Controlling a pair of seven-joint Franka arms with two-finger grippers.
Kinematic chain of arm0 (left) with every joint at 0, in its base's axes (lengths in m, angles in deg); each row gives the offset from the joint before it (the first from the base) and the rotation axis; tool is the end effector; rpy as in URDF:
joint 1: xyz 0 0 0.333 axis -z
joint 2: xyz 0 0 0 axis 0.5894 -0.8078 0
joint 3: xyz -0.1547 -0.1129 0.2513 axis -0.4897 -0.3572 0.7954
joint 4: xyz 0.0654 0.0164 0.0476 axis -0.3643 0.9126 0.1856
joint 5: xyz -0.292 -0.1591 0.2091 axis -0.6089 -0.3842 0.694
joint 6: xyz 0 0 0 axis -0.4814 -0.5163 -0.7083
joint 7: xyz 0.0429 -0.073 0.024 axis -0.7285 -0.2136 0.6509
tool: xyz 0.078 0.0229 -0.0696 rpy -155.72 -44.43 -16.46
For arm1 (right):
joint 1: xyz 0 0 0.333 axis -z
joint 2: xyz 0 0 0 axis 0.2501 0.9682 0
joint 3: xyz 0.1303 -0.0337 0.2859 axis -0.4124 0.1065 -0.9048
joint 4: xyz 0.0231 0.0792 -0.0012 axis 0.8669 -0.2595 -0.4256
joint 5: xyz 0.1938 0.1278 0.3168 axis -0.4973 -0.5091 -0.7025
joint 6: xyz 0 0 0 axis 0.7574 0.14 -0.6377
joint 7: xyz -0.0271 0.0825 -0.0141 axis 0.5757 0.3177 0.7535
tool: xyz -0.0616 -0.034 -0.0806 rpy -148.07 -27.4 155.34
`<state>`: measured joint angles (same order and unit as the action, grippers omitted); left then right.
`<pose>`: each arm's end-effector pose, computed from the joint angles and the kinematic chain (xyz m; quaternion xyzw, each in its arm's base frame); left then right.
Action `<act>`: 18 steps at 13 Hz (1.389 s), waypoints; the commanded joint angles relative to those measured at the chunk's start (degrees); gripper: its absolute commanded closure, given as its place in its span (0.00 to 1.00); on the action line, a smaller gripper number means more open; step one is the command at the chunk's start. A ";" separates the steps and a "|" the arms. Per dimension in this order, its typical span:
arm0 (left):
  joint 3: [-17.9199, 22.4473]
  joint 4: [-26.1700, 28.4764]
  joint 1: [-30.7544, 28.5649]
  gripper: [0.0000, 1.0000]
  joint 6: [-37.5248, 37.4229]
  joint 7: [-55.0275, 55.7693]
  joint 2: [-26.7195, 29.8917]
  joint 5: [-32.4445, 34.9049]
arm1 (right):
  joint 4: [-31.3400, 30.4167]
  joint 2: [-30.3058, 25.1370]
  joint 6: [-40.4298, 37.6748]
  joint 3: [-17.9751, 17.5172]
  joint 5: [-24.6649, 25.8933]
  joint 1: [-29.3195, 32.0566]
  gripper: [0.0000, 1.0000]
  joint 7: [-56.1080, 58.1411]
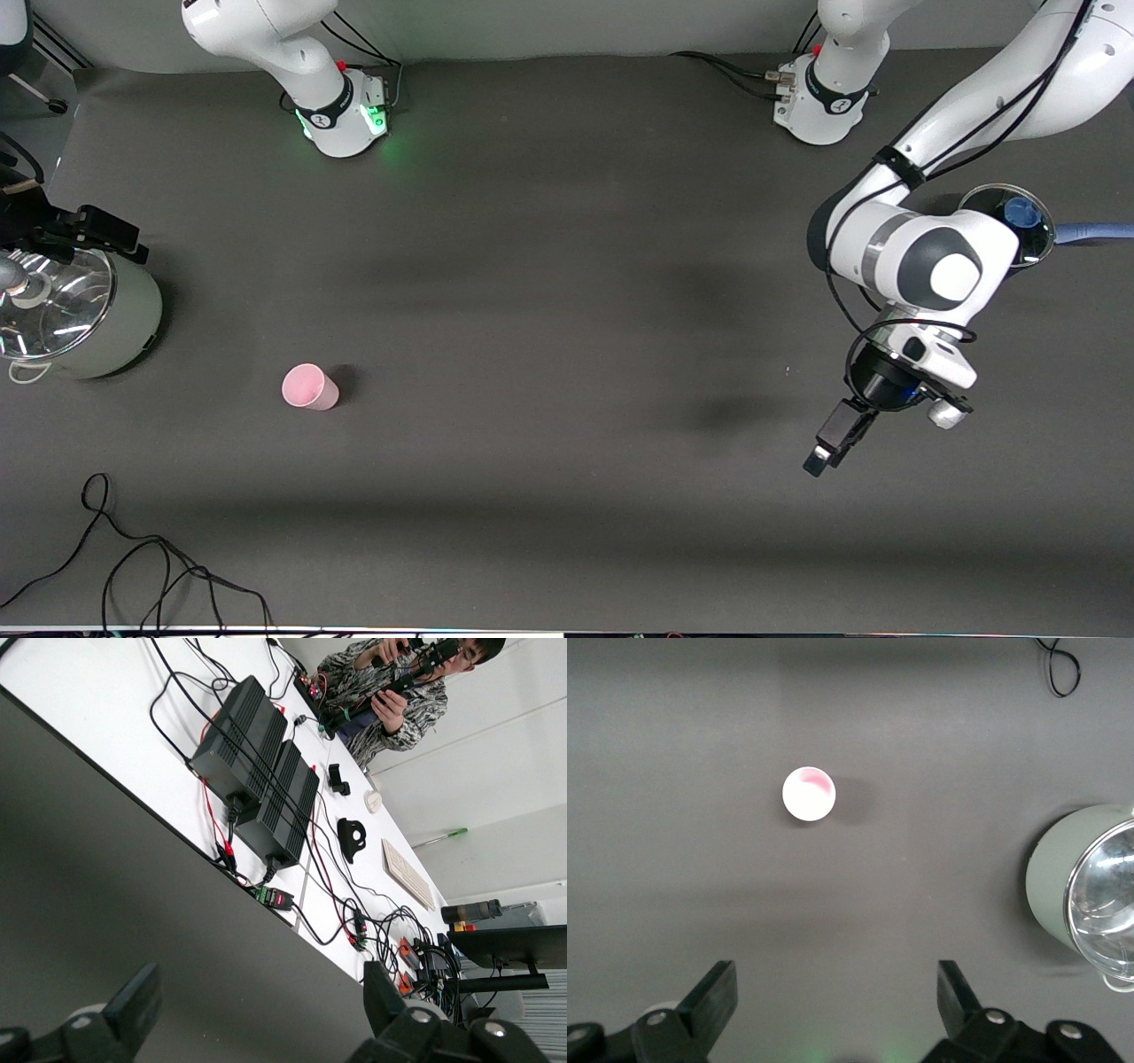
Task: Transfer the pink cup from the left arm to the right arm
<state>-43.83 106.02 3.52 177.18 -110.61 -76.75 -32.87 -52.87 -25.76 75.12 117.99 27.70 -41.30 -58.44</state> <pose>0.6484 -0.1149 0.3582 0.8227 0.2640 0.3279 0.3821 0.5456 -0.0329 0.6168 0.9992 -0.0269 -0.0280 0.0037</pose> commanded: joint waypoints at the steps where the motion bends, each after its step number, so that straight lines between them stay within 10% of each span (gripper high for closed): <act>1: -0.30 1.44 -0.54 0.01 -0.61 -0.84 2.70 -0.77 | 1.55 0.73 -2.18 0.54 1.05 -0.08 0.00 1.16; 8: 4.35 1.71 0.16 0.00 -2.62 -1.10 9.20 -5.96 | 1.54 0.29 -2.45 -23.32 1.14 22.73 0.00 1.07; 18: 5.50 2.49 1.48 0.00 1.33 -13.66 9.12 -5.43 | 4.09 0.82 -1.65 -24.16 0.44 22.42 0.00 0.19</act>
<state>-39.93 106.49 4.46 178.52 -122.53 -70.19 -36.76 -50.74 -25.63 74.13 93.96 27.72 -18.94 -58.42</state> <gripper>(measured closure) 0.000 0.000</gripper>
